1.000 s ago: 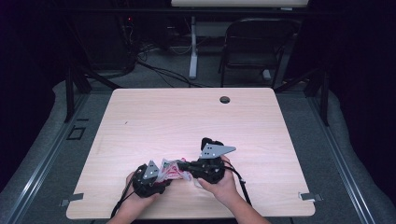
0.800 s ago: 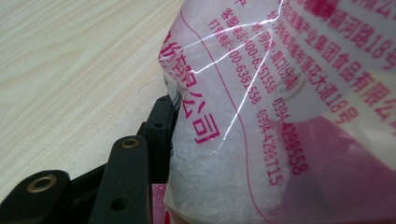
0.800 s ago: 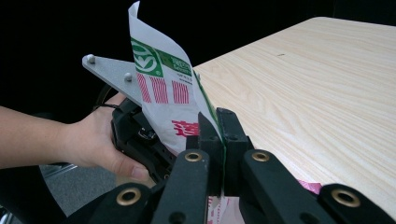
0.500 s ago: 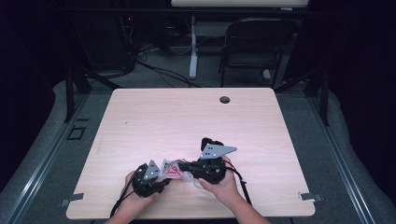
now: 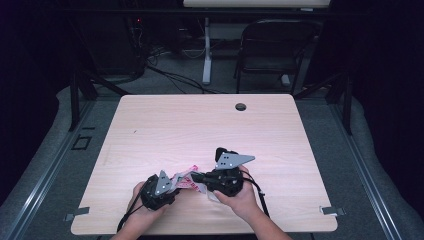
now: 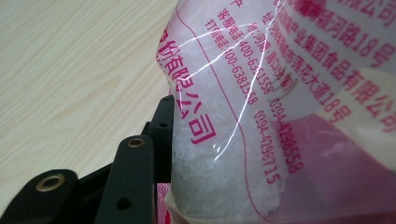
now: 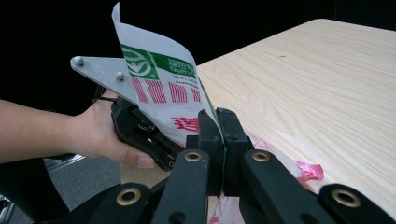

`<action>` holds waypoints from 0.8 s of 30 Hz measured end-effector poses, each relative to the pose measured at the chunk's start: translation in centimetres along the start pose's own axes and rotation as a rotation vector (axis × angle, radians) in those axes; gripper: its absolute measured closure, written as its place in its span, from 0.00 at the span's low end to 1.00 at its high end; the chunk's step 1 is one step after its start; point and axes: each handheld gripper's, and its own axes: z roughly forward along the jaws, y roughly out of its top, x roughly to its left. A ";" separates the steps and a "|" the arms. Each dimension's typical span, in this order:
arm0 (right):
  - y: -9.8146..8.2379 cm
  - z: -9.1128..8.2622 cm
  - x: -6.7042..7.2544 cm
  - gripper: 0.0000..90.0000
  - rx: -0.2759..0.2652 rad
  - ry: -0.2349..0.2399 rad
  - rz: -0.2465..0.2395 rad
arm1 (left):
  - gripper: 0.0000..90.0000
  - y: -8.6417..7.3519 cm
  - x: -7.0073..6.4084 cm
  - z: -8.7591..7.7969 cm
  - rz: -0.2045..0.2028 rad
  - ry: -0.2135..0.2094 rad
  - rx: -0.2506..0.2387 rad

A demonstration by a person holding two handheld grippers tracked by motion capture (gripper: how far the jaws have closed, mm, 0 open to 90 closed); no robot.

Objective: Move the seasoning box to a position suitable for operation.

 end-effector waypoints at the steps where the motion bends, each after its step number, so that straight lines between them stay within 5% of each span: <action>1: 0.0 0.0 0.1 1.00 0.001 -0.004 -0.005 | 0.67 0.1 0.0 0.0 0.010 0.011 0.002; 13: 0.8 -0.8 0.4 1.00 -0.012 -0.034 -0.052 | 0.67 1.5 0.5 -0.8 0.073 0.118 -0.028; 24: 1.3 -1.6 -0.1 1.00 0.006 -0.070 -0.046 | 0.67 2.7 0.9 -0.4 0.099 0.160 -0.033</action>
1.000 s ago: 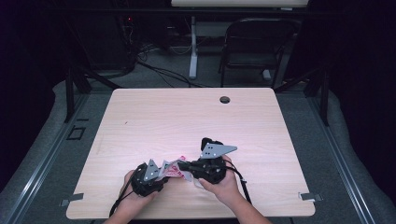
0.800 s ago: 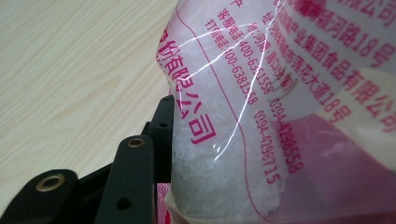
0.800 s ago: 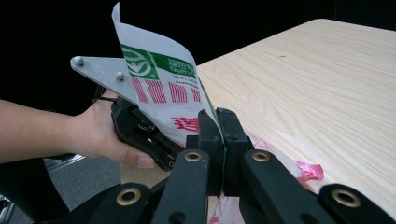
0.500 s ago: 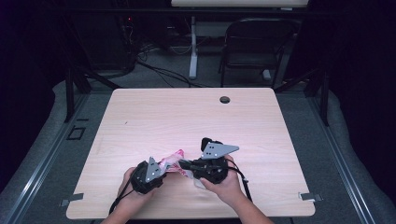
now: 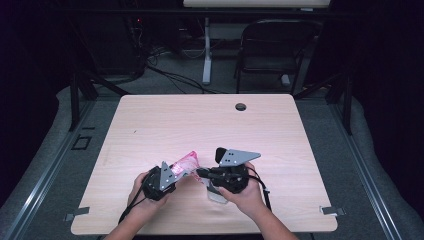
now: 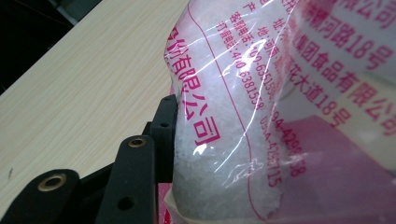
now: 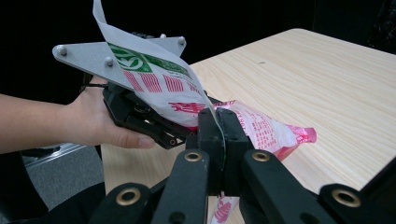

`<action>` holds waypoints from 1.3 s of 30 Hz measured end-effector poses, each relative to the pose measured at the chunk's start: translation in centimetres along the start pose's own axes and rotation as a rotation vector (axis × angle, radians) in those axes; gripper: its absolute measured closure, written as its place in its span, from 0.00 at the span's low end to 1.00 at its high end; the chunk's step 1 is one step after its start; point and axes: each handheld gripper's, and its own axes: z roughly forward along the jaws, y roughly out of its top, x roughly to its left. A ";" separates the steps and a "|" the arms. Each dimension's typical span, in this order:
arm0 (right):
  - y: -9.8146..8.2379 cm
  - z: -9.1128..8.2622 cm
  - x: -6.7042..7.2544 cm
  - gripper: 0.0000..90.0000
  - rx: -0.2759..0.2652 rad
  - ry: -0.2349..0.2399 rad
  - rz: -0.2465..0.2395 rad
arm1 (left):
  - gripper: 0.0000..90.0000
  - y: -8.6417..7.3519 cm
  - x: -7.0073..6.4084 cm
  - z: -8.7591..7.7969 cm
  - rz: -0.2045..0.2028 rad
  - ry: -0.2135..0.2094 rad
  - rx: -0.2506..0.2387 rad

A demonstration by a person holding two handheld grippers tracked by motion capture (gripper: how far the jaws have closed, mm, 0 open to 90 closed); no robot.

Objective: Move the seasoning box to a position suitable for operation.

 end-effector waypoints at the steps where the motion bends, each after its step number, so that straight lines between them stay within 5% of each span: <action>1: 0.0 0.0 0.0 1.00 -0.006 0.000 0.005 | 0.67 0.1 0.0 0.1 0.000 0.005 -0.009; 22: -0.5 -1.7 -1.7 1.00 -0.014 -0.067 0.013 | 0.67 2.5 0.1 2.3 0.088 0.063 -0.037; 31: -1.2 -1.5 -2.0 1.00 0.002 -0.095 -0.010 | 0.68 2.4 0.1 2.9 0.148 0.130 -0.046; 39: -1.9 -1.7 -1.7 1.00 0.015 -0.108 -0.009 | 0.68 2.4 -0.2 2.9 0.180 0.143 -0.051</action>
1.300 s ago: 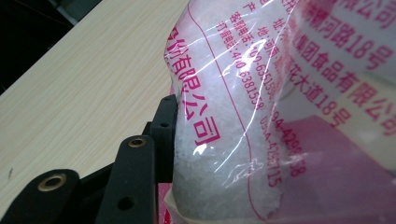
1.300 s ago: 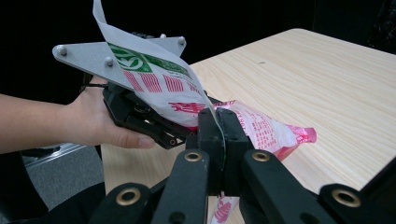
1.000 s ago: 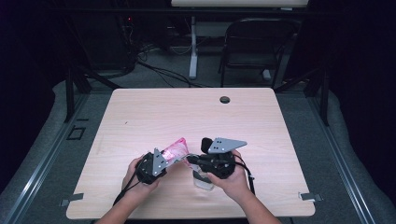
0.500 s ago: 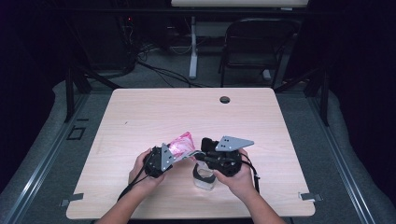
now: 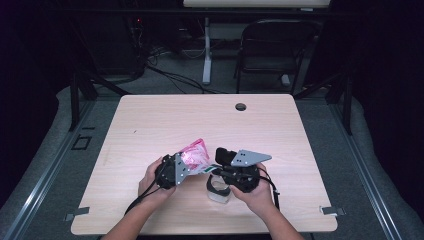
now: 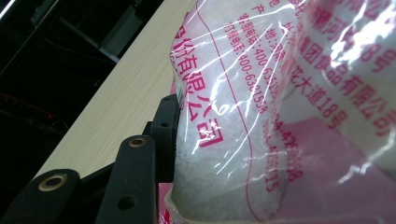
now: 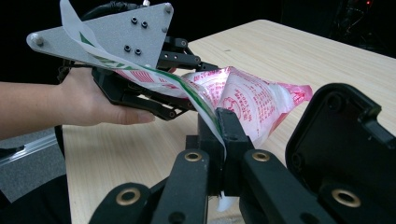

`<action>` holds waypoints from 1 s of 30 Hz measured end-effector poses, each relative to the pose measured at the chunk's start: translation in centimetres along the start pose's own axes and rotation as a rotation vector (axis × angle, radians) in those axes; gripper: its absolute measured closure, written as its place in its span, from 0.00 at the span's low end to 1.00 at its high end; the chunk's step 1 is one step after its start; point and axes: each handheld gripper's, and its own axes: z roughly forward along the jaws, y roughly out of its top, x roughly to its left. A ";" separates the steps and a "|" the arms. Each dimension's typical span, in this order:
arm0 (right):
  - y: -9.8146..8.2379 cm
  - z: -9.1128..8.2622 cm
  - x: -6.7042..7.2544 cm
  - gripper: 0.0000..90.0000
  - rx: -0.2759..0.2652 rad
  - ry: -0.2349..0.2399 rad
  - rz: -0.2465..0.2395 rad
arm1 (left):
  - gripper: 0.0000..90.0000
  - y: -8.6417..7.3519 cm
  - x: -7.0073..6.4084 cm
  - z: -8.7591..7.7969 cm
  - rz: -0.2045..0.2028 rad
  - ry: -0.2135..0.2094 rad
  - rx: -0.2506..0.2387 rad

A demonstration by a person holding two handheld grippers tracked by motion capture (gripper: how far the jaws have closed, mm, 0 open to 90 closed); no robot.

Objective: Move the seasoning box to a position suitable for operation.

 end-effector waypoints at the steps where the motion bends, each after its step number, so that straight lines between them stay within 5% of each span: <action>1: -0.1 0.0 0.0 1.00 0.000 -0.003 -0.001 | 0.68 0.0 -0.1 0.0 0.005 0.004 -0.002; 30: -1.0 -0.8 0.9 1.00 -0.016 -0.037 -0.038 | 0.68 0.4 -0.6 -0.5 0.088 0.076 -0.034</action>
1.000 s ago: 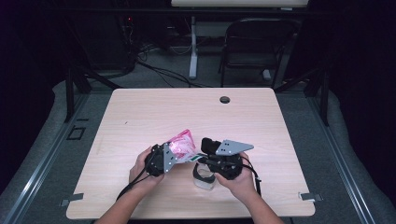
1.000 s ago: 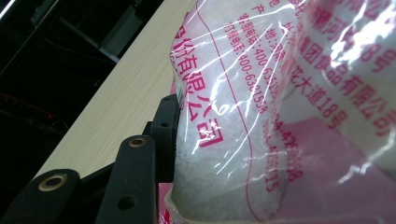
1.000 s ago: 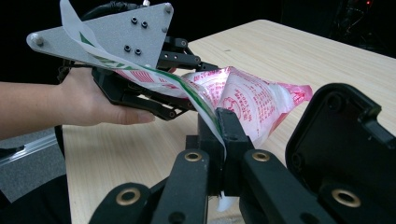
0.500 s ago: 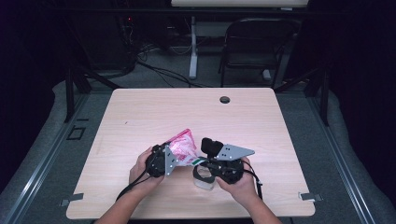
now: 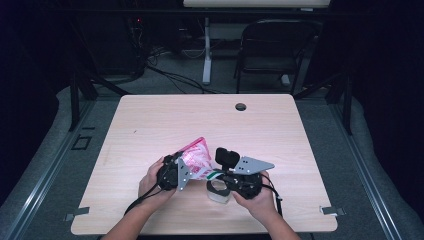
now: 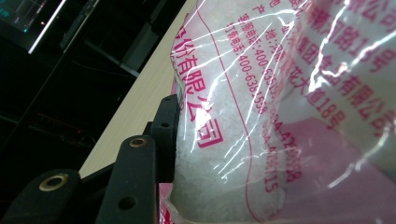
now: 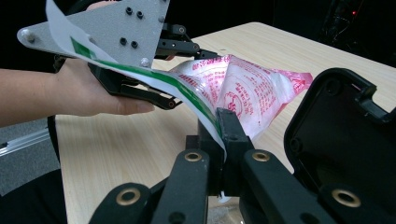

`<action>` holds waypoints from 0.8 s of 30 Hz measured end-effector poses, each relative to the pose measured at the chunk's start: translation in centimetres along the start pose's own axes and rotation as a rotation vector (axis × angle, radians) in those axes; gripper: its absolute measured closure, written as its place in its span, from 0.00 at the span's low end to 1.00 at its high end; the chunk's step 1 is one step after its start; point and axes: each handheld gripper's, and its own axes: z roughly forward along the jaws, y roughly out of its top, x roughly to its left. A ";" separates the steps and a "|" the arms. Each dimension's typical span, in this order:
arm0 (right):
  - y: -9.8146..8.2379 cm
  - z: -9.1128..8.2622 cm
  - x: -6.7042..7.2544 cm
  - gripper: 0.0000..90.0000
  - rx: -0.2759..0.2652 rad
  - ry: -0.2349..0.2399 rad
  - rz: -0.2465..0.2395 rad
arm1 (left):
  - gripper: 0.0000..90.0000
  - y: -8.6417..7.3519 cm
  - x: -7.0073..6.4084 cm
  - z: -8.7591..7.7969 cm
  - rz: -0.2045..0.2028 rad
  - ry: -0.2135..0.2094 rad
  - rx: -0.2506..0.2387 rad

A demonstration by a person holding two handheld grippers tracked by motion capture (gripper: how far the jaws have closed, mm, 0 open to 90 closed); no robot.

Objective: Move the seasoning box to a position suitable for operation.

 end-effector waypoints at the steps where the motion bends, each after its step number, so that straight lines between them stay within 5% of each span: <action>1: 0.0 0.0 0.0 1.00 -0.002 0.000 0.001 | 0.68 0.0 0.0 0.0 0.003 0.001 0.002; 24: -0.4 -0.3 0.2 1.00 0.003 -0.019 0.007 | 0.68 0.4 0.0 -0.1 0.067 0.063 -0.020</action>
